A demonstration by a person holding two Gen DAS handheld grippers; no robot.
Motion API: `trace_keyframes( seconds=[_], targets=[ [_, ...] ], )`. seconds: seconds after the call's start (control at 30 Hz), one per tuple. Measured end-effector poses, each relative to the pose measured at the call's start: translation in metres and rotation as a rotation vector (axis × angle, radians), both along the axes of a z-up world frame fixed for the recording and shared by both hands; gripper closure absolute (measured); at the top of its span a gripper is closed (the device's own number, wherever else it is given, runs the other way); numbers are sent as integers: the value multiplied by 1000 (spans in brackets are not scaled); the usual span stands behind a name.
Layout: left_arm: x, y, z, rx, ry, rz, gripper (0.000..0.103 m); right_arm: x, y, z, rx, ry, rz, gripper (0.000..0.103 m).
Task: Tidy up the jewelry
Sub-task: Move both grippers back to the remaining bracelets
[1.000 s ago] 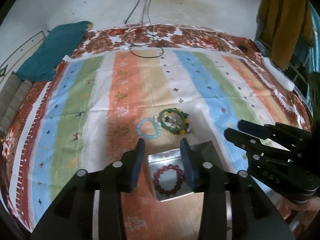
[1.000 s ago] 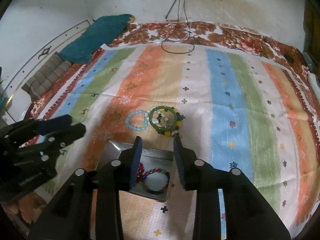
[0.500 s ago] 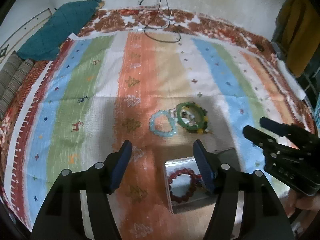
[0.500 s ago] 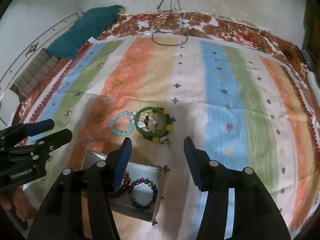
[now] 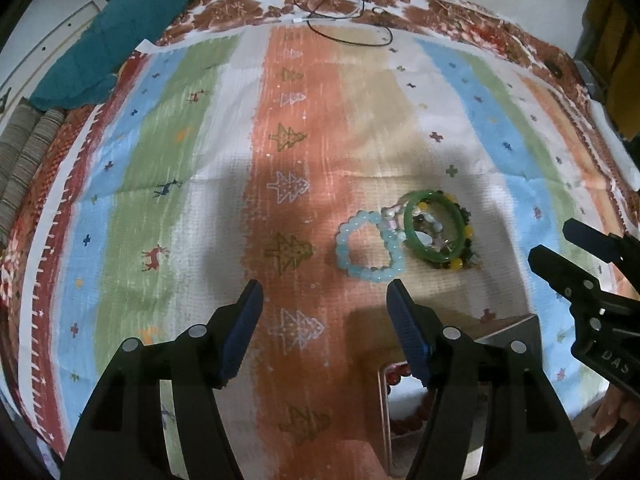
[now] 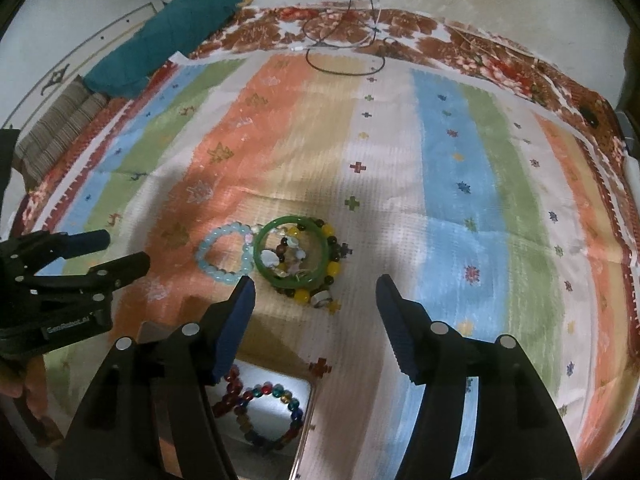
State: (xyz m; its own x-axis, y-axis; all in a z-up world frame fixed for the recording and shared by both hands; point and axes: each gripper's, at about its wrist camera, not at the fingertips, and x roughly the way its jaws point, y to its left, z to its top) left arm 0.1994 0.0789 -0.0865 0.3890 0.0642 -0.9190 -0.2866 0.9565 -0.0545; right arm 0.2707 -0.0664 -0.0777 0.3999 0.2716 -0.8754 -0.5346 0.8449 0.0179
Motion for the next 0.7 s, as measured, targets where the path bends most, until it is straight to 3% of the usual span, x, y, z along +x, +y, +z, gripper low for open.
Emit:
trace_keyframes(
  seconds=[0.27, 0.37, 0.7],
  targets=[
    [15, 7, -15, 8, 35, 0, 39, 12, 15, -13, -33, -4, 30, 40],
    [21, 7, -21, 20, 56, -10, 39, 20, 17, -18, 8, 67, 15, 40],
    [36, 10, -34, 21, 76, -16, 39, 34, 30, -34, -50, 55, 29, 40]
  ],
)
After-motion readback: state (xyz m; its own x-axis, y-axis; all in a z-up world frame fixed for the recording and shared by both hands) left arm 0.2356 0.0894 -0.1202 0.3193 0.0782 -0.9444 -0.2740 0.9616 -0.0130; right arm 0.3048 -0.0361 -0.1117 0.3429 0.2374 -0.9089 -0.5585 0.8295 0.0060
